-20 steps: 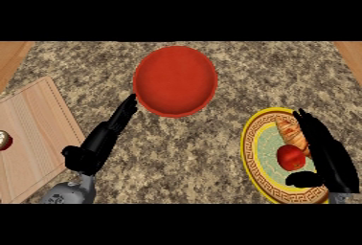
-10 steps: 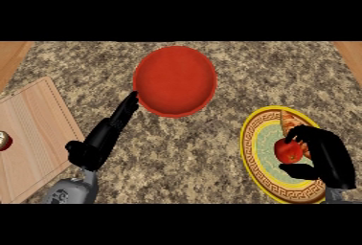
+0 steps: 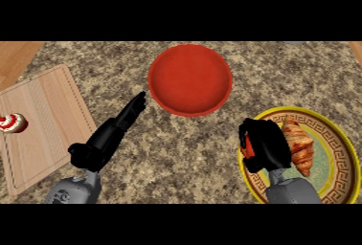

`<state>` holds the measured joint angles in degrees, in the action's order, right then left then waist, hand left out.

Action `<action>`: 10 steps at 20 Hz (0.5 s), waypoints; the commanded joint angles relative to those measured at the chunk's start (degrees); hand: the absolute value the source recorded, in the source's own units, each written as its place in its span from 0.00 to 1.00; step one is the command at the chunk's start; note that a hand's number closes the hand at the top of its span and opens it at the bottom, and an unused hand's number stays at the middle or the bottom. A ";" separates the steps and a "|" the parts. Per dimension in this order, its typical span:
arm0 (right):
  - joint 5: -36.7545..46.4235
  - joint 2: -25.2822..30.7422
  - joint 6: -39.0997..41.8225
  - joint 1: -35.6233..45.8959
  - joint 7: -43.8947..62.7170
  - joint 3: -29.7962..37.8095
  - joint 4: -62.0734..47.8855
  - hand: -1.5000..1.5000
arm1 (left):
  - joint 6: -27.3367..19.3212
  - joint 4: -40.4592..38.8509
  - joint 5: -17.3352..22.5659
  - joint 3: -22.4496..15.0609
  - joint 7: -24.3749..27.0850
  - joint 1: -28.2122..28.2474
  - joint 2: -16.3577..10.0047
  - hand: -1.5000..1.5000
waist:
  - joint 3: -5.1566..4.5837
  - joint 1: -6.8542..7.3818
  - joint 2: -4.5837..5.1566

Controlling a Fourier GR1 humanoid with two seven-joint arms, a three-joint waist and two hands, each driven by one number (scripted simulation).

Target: Pick the tomato from the plate and place it in the bowl

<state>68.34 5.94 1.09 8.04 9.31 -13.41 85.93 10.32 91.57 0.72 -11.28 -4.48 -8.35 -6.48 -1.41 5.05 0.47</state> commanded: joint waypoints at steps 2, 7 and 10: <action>3.00 -5.68 7.75 8.66 14.91 -9.80 -5.96 1.00 | 1.58 -0.59 0.23 -1.68 -0.58 -1.73 0.55 0.50 | 0.98 4.18 1.13; 2.61 -5.86 8.14 22.07 33.55 -14.92 -7.41 1.00 | 1.68 -2.13 0.02 -2.11 0.14 -2.32 1.28 0.50 | 1.17 3.67 0.33; 0.58 -5.90 3.80 29.35 41.30 -17.03 -6.24 1.00 | 1.70 -2.04 0.25 -2.30 -0.76 -2.62 1.62 0.50 | 1.28 4.64 0.10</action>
<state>70.17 0.60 7.07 28.68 40.34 -27.39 79.68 11.55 89.94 0.69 -13.47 -5.01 -10.51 -4.96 -0.33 8.82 0.76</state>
